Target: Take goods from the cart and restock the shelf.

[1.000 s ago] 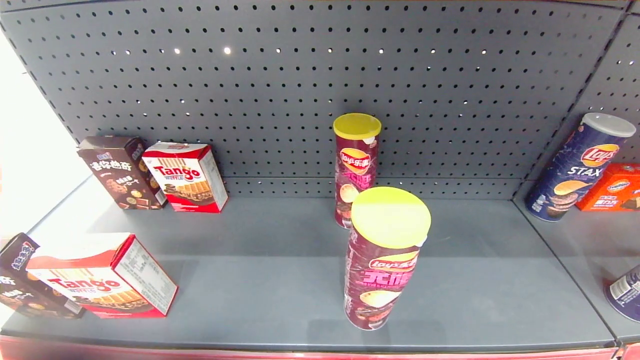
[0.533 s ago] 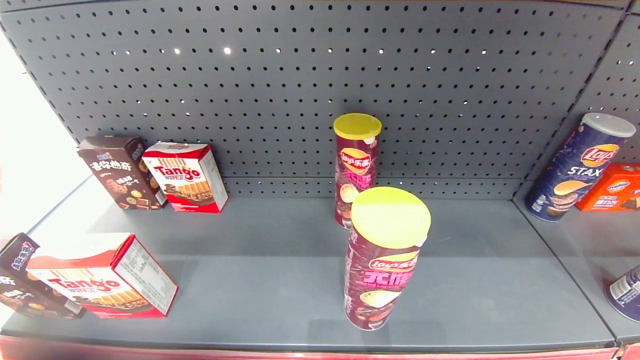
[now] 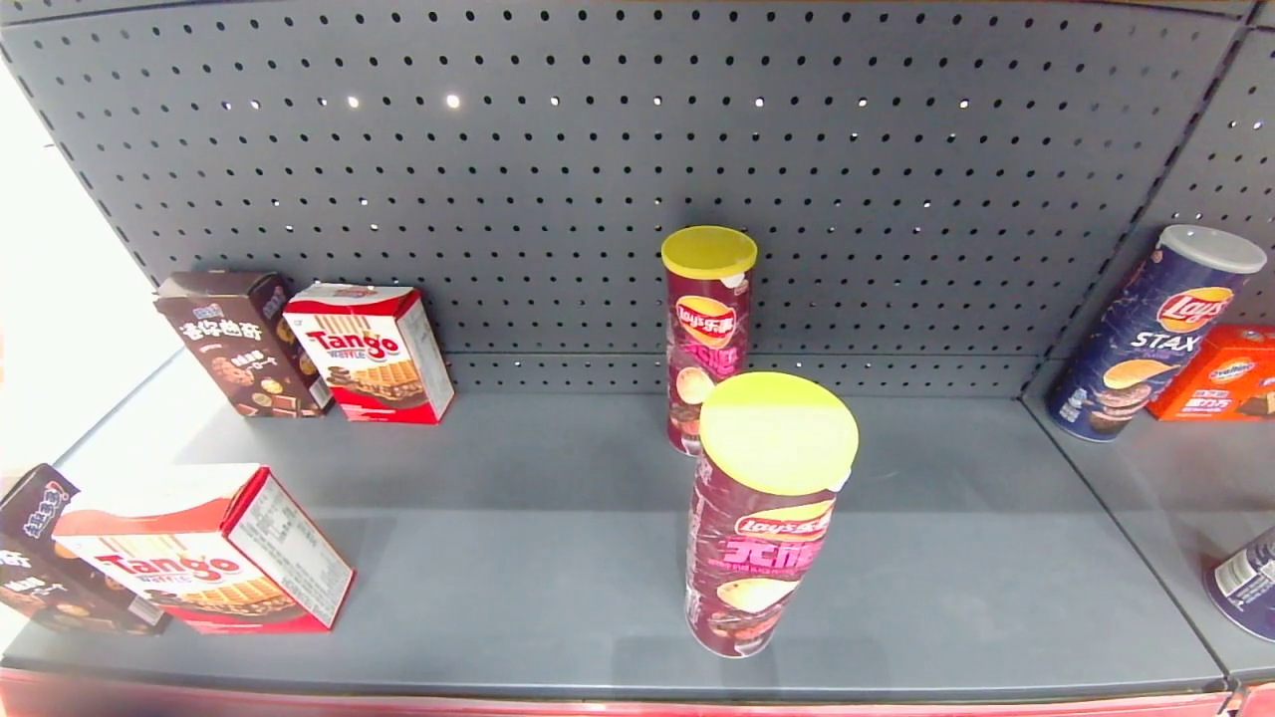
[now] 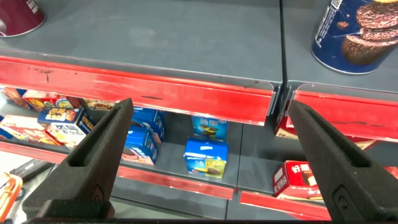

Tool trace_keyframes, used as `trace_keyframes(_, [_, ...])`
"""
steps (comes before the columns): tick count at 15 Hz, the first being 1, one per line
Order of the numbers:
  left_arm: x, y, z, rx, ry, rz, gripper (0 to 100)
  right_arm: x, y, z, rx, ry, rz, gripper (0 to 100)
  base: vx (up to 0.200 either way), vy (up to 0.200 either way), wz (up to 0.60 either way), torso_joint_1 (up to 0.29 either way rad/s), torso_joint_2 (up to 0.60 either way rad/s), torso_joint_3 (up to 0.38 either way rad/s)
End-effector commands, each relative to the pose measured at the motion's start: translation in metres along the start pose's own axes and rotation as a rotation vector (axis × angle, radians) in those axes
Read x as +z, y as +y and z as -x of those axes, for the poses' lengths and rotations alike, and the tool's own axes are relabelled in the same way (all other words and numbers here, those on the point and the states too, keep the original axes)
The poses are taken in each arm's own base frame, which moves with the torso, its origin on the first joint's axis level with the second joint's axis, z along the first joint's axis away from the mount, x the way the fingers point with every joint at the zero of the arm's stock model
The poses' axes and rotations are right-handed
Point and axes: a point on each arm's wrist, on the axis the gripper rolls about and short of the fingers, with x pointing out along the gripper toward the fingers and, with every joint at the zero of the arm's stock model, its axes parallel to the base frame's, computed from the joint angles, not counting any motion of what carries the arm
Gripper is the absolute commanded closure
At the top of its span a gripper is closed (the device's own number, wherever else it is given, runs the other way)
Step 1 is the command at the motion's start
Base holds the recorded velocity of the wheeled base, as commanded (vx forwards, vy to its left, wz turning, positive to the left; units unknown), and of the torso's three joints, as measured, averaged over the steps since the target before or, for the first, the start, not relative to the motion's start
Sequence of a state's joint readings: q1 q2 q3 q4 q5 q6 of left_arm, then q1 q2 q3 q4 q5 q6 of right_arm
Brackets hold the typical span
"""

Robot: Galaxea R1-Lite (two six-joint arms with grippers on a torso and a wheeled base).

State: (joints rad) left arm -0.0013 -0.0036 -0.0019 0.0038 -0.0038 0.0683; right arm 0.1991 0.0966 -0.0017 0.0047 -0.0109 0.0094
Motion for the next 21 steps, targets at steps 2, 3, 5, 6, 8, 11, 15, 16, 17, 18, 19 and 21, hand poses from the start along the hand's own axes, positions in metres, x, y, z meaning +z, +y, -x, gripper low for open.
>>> trace_keyframes(2, [0.0, 0.0, 0.0, -0.021, 0.006, 0.001, 0, 0.0, 0.0, -0.001, 0.005, 0.022, 0.002, 0, 0.0, 0.0, 0.0, 0.0, 0.0, 0.0])
trace_keyframes(3, [0.0, 0.0, 0.0, -0.025, 0.009, 0.002, 0, 0.001, 0.0, -0.003, 0.014, 0.037, 0.004, 0, 0.0, 0.0, 0.0, 0.0, 0.0, 0.0])
trace_keyframes(5, [0.0, 0.0, 0.0, -0.021, 0.006, 0.009, 0, 0.0, 0.0, -0.001, 0.017, 0.014, 0.006, 0, 0.0, 0.0, 0.0, 0.0, 0.0, 0.0])
trace_keyframes(6, [0.0, 0.0, 0.0, -0.017, 0.005, 0.013, 0, 0.01, 0.0, -0.003, 0.068, 0.021, 0.049, 0, 0.0, 0.0, 0.0, 0.0, 0.0, 0.0])
trace_keyframes(8, [0.0, 0.0, 0.0, -0.026, 0.009, 0.012, 0, 0.095, 0.003, -0.026, 0.106, 0.095, 0.038, 0, 0.0, 0.0, 0.0, 0.0, 0.0, 0.0])
trace_keyframes(11, [0.001, 0.0, 0.0, -0.032, 0.01, 0.01, 0, 0.112, 0.016, -0.055, 0.355, 0.183, 0.092, 0, 0.0, 0.0, 0.0, 0.0, 0.0, 0.0])
trace_keyframes(15, [0.0, -0.001, 0.0, -0.034, 0.004, 0.01, 0, 0.124, 0.043, -0.093, 0.495, 0.27, 0.149, 0, 0.0, 0.0, 0.0, 0.0, 0.0, 0.0])
trace_keyframes(16, [0.0, -0.001, 0.0, -0.037, 0.006, 0.01, 0, 0.124, 0.049, -0.102, 0.507, 0.285, 0.156, 0, 0.0, 0.0, 0.0, 0.0, 0.0, 0.0])
trace_keyframes(17, [0.001, -0.001, 0.0, -0.04, 0.005, 0.01, 0, 0.122, 0.053, -0.109, 0.5, 0.305, 0.162, 0, 0.0, 0.0, 0.0, 0.0, 0.0, 0.0])
trace_keyframes(18, [0.001, -0.001, 0.0, -0.04, 0.005, 0.01, 0, 0.121, 0.054, -0.113, 0.494, 0.313, 0.165, 0, 0.0, 0.0, 0.0, 0.0, 0.0, 0.0])
trace_keyframes(19, [0.0, -0.001, 0.0, -0.037, 0.007, 0.015, 0, 0.119, 0.061, -0.123, 0.492, 0.33, 0.175, 0, 0.0, 0.0, 0.0, 0.0, 0.0, 0.0])
trace_keyframes(21, [0.0, -0.001, 0.0, -0.04, 0.007, 0.015, 0, 0.116, 0.067, -0.136, 0.478, 0.362, 0.181, 0, 0.0, 0.0, 0.0, 0.0, 0.0, 0.0])
